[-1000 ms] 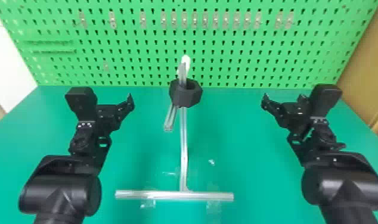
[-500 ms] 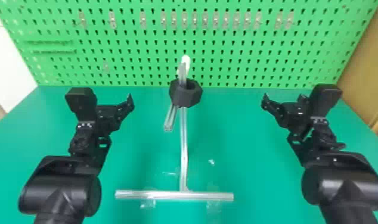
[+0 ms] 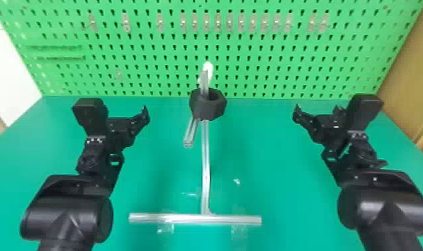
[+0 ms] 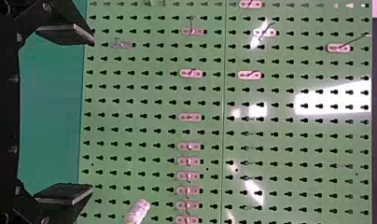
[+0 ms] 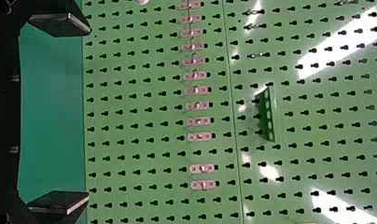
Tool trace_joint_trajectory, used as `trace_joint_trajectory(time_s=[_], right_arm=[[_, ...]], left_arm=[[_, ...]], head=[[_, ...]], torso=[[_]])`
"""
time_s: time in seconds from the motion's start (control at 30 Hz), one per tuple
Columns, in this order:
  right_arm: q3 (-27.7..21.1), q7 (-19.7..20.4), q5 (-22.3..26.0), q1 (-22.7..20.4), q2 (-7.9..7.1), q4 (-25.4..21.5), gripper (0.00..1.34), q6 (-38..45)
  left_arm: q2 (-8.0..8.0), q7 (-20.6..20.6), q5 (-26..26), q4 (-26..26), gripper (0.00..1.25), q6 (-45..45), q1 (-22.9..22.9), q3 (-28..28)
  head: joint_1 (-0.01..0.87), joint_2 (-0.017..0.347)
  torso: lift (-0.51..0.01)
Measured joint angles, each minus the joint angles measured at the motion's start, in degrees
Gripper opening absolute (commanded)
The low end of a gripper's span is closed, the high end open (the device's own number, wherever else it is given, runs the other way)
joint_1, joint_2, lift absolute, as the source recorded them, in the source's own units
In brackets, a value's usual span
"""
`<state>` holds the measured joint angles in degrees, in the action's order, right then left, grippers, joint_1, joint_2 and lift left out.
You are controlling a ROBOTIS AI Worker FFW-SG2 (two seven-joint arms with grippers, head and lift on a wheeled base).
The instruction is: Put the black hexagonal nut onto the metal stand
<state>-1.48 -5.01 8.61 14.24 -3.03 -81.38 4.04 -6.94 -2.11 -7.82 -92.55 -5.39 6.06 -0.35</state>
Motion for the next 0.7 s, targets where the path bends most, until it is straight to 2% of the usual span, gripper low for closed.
trace_joint_trajectory(time_s=[0.7], right_arm=[[-0.1, 0.0, 0.1, 0.0, 0.18, 0.0, 1.27, 0.0]], left_arm=[[0.00, 0.0, -0.1, 0.0, 1.09, 0.1, 0.0, -0.1]], head=[[0.693, 0.081]], torso=[[-0.001]])
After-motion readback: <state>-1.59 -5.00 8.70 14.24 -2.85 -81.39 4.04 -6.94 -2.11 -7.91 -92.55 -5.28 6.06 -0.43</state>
